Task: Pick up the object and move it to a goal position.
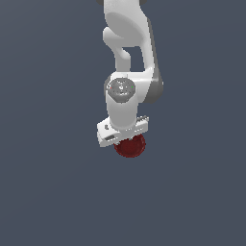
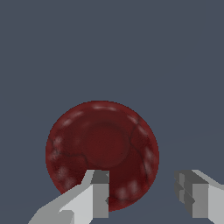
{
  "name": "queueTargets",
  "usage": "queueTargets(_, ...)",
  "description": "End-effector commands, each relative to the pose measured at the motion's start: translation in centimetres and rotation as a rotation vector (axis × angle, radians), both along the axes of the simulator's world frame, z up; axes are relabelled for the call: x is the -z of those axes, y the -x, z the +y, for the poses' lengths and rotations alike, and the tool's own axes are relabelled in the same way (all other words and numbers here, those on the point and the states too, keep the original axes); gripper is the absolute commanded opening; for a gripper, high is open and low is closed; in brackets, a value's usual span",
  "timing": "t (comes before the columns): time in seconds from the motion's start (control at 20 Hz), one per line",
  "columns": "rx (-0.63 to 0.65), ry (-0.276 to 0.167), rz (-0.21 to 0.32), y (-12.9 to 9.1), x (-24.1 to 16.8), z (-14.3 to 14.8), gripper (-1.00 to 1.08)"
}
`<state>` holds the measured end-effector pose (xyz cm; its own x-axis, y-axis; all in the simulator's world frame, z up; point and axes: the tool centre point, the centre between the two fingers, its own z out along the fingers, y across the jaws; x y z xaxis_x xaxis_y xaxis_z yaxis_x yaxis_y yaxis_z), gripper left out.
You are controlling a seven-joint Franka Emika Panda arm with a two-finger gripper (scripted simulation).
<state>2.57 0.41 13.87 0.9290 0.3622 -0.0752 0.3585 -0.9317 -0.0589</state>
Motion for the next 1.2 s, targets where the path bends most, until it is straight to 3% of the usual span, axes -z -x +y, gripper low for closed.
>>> queueTargets(0.0, -0.064, -0.014, 0.015, -0.4, 0.5, 0.1, 0.28)
queueTargets(0.55, -0.335, -0.093, 0.069, -1.8, 2.7, 0.3, 0.28)
queueTargets(1.15, -0.620, -0.208, 0.105, -2.9, 5.0, 0.2, 0.28)
